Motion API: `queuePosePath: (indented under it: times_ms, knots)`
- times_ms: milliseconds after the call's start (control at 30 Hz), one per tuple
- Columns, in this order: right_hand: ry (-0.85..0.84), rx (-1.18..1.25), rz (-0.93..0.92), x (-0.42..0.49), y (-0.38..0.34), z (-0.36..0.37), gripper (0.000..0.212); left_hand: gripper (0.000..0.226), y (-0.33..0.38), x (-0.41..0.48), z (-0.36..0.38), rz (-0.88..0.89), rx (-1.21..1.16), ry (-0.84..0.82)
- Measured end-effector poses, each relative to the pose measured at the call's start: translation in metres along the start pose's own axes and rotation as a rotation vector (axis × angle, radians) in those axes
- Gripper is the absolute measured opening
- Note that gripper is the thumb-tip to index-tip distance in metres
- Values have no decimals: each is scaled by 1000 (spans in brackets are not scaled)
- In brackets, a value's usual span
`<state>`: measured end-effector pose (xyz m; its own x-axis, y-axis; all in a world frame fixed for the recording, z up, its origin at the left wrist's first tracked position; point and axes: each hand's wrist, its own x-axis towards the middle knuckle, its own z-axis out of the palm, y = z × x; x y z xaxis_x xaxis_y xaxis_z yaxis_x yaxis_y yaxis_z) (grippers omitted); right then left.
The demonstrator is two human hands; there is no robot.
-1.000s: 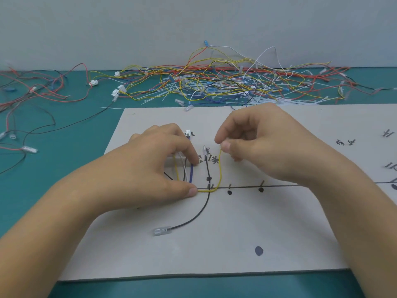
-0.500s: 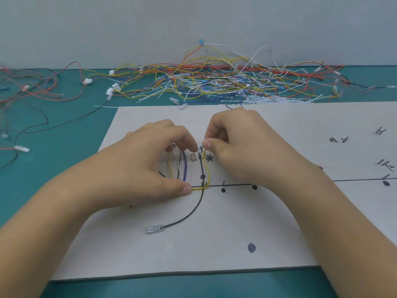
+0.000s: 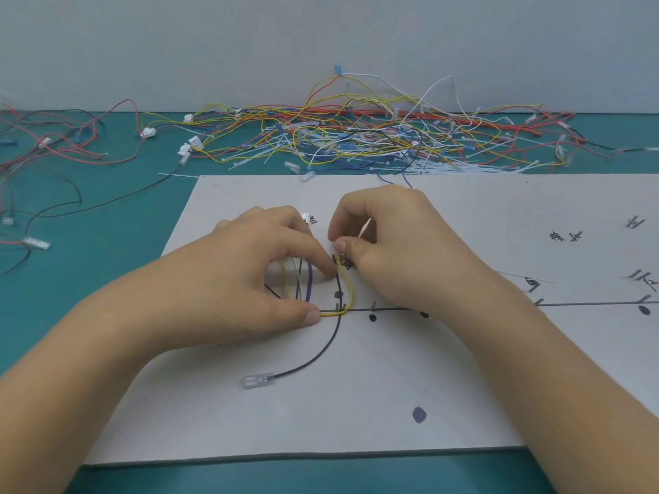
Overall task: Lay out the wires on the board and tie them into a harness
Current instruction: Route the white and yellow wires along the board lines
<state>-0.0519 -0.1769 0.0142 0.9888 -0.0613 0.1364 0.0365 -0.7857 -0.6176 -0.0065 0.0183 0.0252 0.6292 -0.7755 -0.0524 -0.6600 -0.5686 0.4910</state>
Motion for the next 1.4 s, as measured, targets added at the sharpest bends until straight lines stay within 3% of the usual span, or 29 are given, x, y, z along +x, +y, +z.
queuePosePath:
  times_ms: [200,467,633,900,1133,1400]
  knots:
    - [30,6,6,-5,-4,-4,49,38,-4,-1,-1,2,-45,34]
    - [35,10,1,-10,-5,-10,46,45,-8,-2,-2,48,-61,59]
    - [46,8,25,-15,-5,-18,47,28,-14,-1,-4,60,-98,194]
    - [-108,-69,106,-19,-5,-19,51,4,-19,3,-8,-28,-92,321]
    - [-77,-60,90,-19,-6,-13,25,11,-24,4,-9,-88,-105,373]
    - [-119,-95,99,-24,-18,-14,56,16,-35,9,-10,-137,-164,423]
